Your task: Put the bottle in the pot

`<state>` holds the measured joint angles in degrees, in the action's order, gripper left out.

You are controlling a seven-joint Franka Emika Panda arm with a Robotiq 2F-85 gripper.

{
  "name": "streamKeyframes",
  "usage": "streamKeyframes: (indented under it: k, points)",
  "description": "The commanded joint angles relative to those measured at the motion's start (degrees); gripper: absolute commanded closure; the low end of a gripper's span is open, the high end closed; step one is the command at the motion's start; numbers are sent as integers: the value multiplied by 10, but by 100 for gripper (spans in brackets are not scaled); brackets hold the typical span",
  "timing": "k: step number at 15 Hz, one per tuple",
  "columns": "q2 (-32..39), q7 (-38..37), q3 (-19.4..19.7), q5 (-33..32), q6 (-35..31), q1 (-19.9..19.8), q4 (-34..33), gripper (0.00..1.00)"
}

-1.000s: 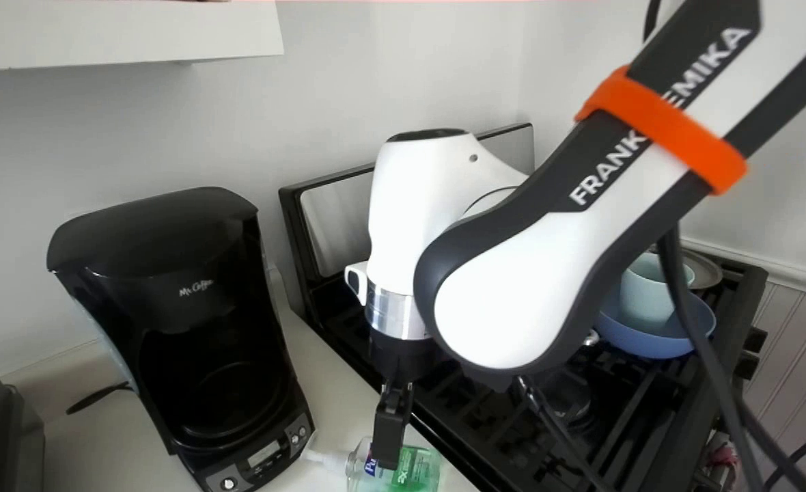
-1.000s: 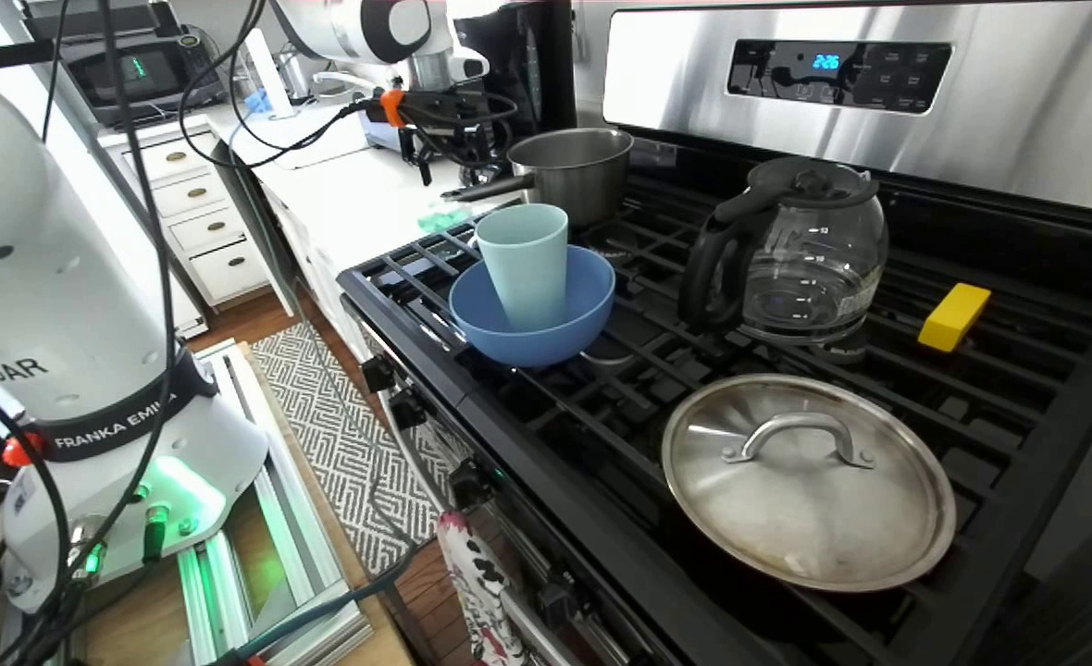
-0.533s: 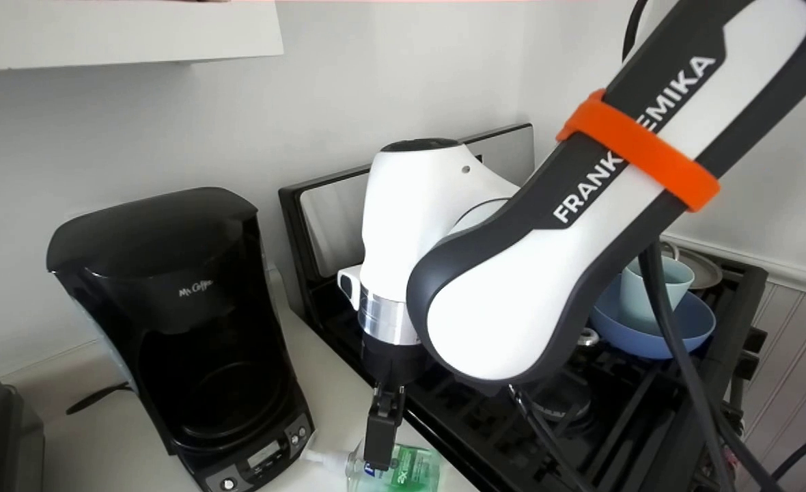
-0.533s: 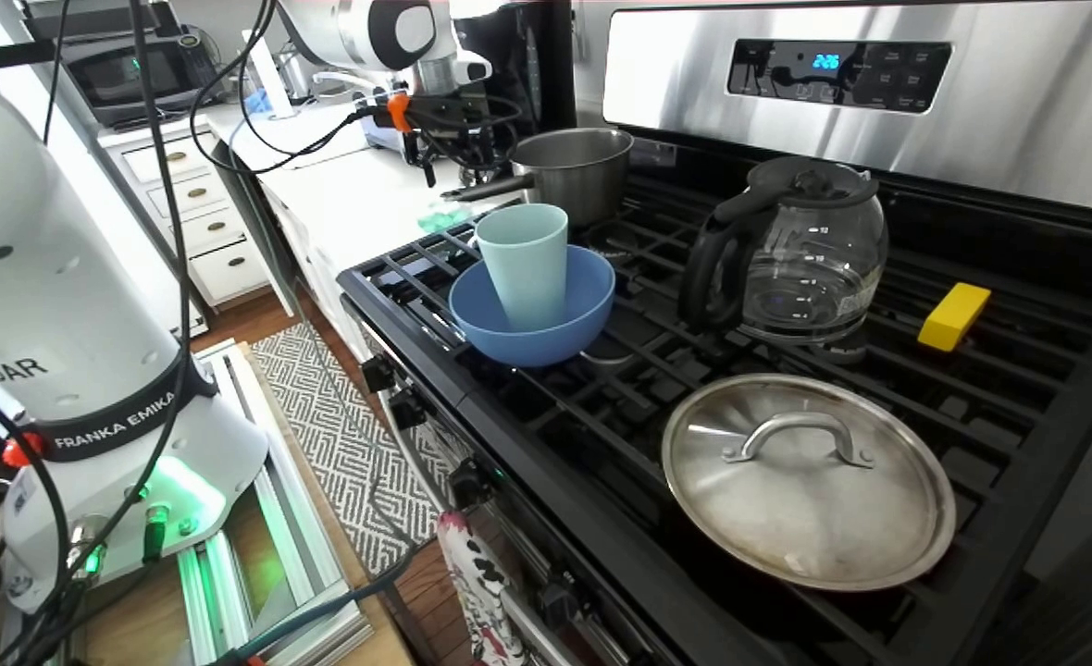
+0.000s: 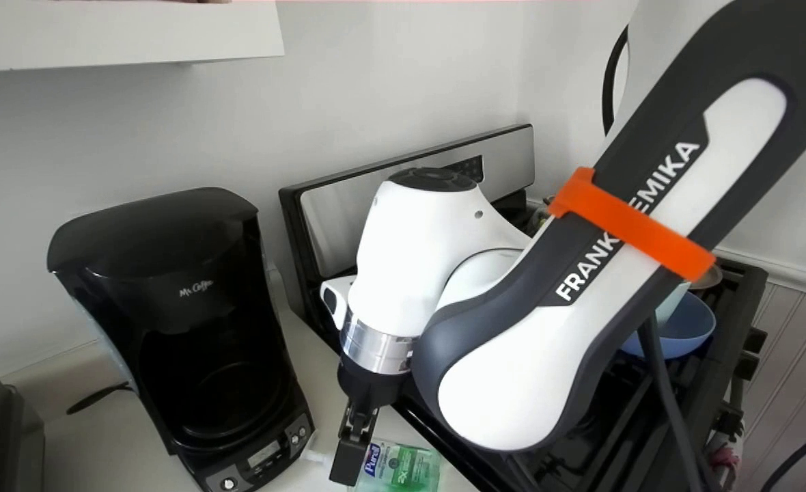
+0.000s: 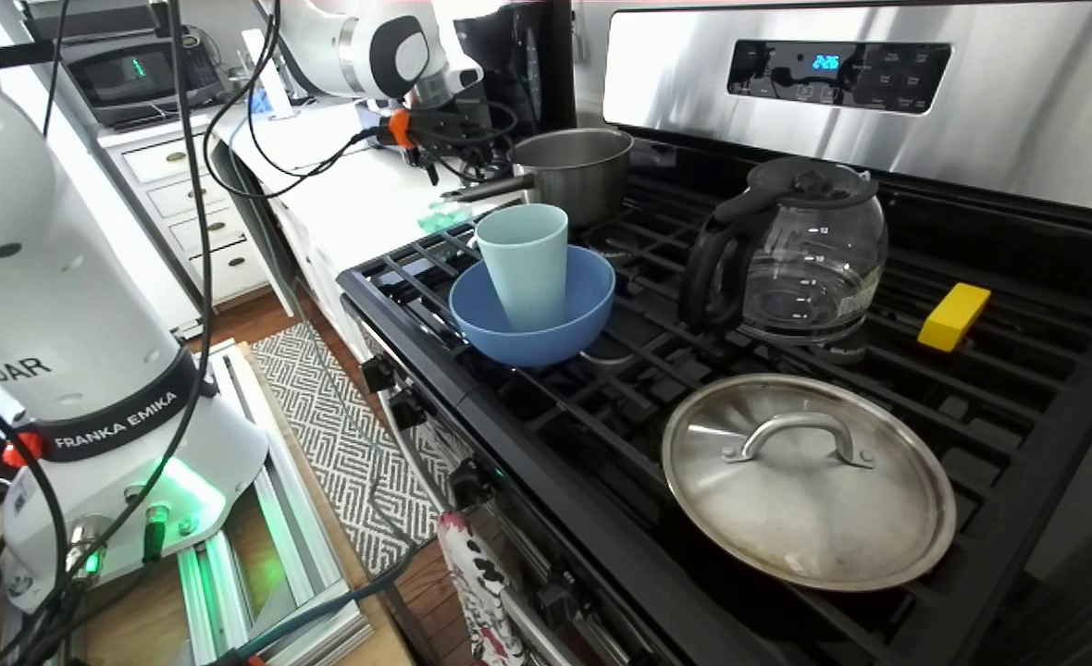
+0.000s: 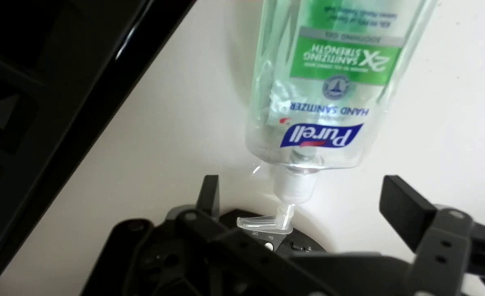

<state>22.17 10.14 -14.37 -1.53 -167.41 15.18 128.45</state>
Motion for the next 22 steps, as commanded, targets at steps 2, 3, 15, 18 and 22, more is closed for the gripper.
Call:
streamKeyframes:
  k: [2, 3, 15, 18, 22]
  points:
    - [37, -32, 3, -13, -43, 12, -14, 10]
    - [39, -40, 9, -16, -47, 19, -13, 20]
    - [57, -69, 77, -46, -95, 89, -21, 94]
    - [50, -69, 71, -47, -99, 87, -15, 92]
    - [-8, -35, -43, -15, -130, -9, 46, 92]
